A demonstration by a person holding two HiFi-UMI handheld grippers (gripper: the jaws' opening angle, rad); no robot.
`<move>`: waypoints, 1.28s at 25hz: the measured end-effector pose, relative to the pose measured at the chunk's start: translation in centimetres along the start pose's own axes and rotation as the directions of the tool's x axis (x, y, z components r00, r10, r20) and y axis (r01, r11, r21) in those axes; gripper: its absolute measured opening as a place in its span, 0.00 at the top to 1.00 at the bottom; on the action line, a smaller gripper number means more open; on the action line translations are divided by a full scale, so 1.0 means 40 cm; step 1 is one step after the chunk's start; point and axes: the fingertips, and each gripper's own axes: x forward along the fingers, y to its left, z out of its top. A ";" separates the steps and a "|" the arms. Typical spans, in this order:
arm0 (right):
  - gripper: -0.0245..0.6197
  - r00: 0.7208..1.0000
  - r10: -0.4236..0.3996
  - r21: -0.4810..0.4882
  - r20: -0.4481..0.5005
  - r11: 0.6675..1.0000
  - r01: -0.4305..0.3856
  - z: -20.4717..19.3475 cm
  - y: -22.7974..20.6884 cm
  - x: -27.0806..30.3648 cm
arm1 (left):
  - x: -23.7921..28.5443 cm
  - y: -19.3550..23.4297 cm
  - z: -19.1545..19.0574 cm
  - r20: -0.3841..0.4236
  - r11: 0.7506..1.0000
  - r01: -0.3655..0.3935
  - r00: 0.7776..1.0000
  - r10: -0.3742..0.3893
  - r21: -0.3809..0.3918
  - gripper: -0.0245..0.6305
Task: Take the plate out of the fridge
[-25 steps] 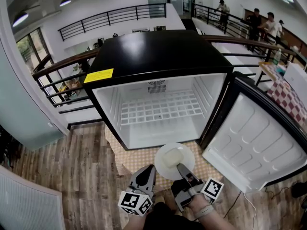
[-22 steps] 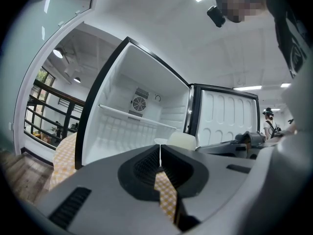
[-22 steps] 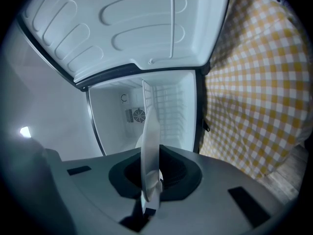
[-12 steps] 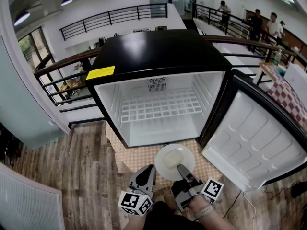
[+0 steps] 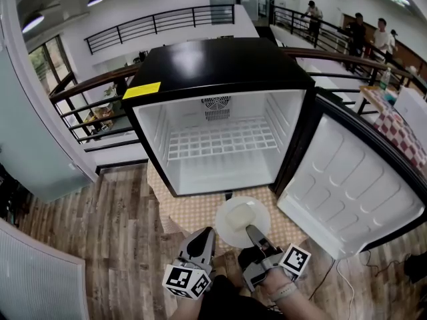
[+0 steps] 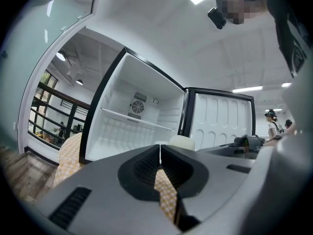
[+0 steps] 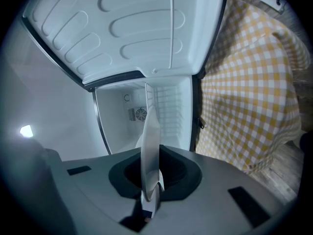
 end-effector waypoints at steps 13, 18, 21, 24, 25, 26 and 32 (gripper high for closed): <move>0.90 1.000 0.008 -0.008 0.007 1.000 -0.008 -0.004 0.008 -0.052 | -0.036 -0.042 -0.010 0.005 1.000 0.002 1.000 -0.002 -0.003 0.94; 0.90 1.000 0.005 -0.006 0.021 1.000 -0.005 -0.006 -0.005 -0.058 | -0.042 -0.034 -0.008 0.002 1.000 0.004 1.000 -0.004 0.001 0.94; 0.90 1.000 -0.001 -0.005 0.026 1.000 0.001 -0.012 -0.014 -0.061 | -0.051 -0.030 -0.013 -0.009 1.000 0.004 1.000 -0.004 -0.001 0.94; 0.90 0.999 -0.004 -0.001 0.032 1.000 0.004 -0.020 -0.020 -0.067 | -0.062 -0.028 -0.015 -0.017 1.000 0.007 1.000 -0.007 0.001 0.94; 0.90 0.999 -0.003 -0.001 0.033 1.000 0.003 -0.025 -0.021 -0.069 | -0.068 -0.027 -0.016 -0.019 1.000 0.009 1.000 -0.008 0.003 0.94; 0.90 0.999 -0.002 -0.002 0.035 1.000 0.003 -0.030 -0.021 -0.072 | -0.074 -0.027 -0.017 -0.020 1.000 0.010 1.000 -0.010 0.005 0.94; 0.90 0.999 0.005 -0.003 0.049 1.000 -0.005 -0.063 -0.014 -0.088 | -0.113 -0.025 -0.014 -0.025 1.000 0.020 0.999 -0.020 0.001 0.94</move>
